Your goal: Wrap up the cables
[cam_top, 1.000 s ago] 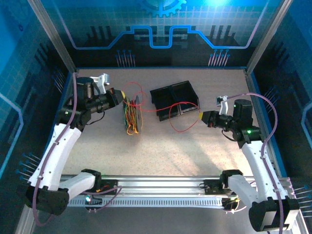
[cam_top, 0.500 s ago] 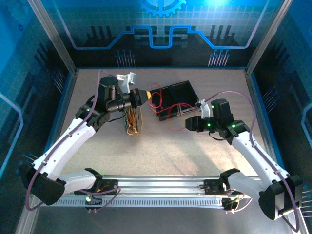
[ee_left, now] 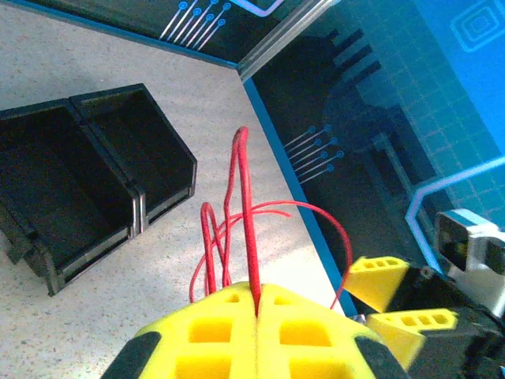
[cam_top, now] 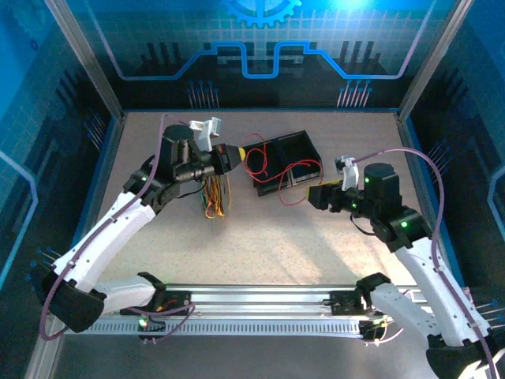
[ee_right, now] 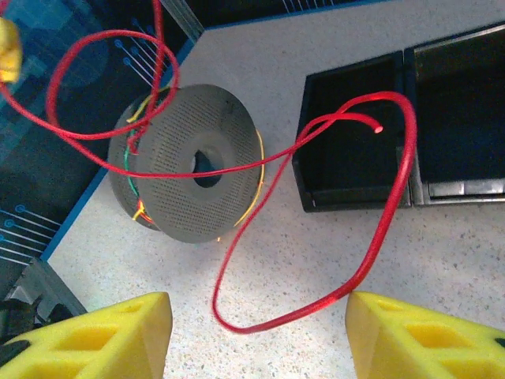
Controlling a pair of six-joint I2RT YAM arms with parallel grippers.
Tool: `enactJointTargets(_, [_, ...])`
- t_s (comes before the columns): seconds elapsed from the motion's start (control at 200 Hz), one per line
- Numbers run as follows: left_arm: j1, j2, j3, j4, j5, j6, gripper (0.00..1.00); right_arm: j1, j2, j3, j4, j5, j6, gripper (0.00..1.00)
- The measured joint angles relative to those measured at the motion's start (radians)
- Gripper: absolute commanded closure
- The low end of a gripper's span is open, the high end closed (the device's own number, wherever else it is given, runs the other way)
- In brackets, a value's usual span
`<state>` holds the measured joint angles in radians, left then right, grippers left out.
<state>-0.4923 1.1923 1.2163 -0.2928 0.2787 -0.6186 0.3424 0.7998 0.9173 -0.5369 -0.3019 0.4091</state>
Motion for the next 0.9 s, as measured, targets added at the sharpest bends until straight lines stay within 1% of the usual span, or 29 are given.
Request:
enactJointTargets(0.135, [-0.008, 0.003, 0.008, -0.005, -0.025, 0.007, 1.00, 0.030, -0.008, 0.047, -0.064, 0.099, -0.002, 0.38])
enactJointTargets(0.21, [-0.014, 0.006, 0.012, -0.010, -0.039, 0.015, 1.00, 0.032, -0.011, 0.065, -0.104, 0.174, -0.001, 0.29])
enactJointTargets(0.245, [-0.016, 0.006, 0.013, -0.013, -0.044, 0.018, 1.00, 0.032, -0.013, 0.075, -0.129, 0.225, 0.003, 0.27])
enactJointTargets(0.285, [-0.018, 0.007, 0.014, -0.018, -0.055, 0.019, 1.00, 0.032, -0.016, 0.085, -0.154, 0.277, 0.001, 0.27])
enactJointTargets(0.335, [-0.018, 0.008, 0.017, -0.023, -0.066, 0.022, 1.00, 0.032, -0.016, 0.101, -0.187, 0.336, -0.005, 0.30])
enactJointTargets(0.395, [-0.018, 0.008, 0.018, -0.024, -0.077, 0.024, 1.00, 0.032, -0.011, 0.122, -0.216, 0.373, -0.014, 0.33])
enactJointTargets(0.445, [-0.018, 0.008, 0.018, -0.024, -0.083, 0.025, 1.00, 0.032, -0.009, 0.130, -0.216, 0.364, -0.016, 0.37])
enactJointTargets(0.54, [-0.019, 0.008, 0.018, -0.025, -0.091, 0.025, 1.00, 0.055, 0.013, 0.130, -0.187, 0.269, -0.013, 0.40])
enactJointTargets(0.625, [-0.019, 0.008, 0.019, -0.025, -0.096, 0.025, 1.00, 0.149, 0.065, 0.136, -0.145, 0.196, -0.010, 0.40])
enactJointTargets(0.681, [-0.021, 0.008, 0.019, -0.025, -0.100, 0.025, 1.00, 0.230, 0.117, 0.149, -0.122, 0.177, -0.010, 0.42])
enactJointTargets(0.741, [-0.021, 0.010, 0.021, -0.026, -0.103, 0.025, 1.00, 0.296, 0.183, 0.167, -0.109, 0.168, -0.010, 0.44])
enactJointTargets(0.801, [-0.023, 0.013, 0.024, -0.027, -0.107, 0.025, 1.00, 0.335, 0.242, 0.185, -0.098, 0.170, -0.010, 0.45])
enactJointTargets(0.901, [-0.027, 0.018, 0.031, -0.039, -0.109, 0.025, 1.00, 0.363, 0.331, 0.217, -0.083, 0.174, -0.010, 0.48])
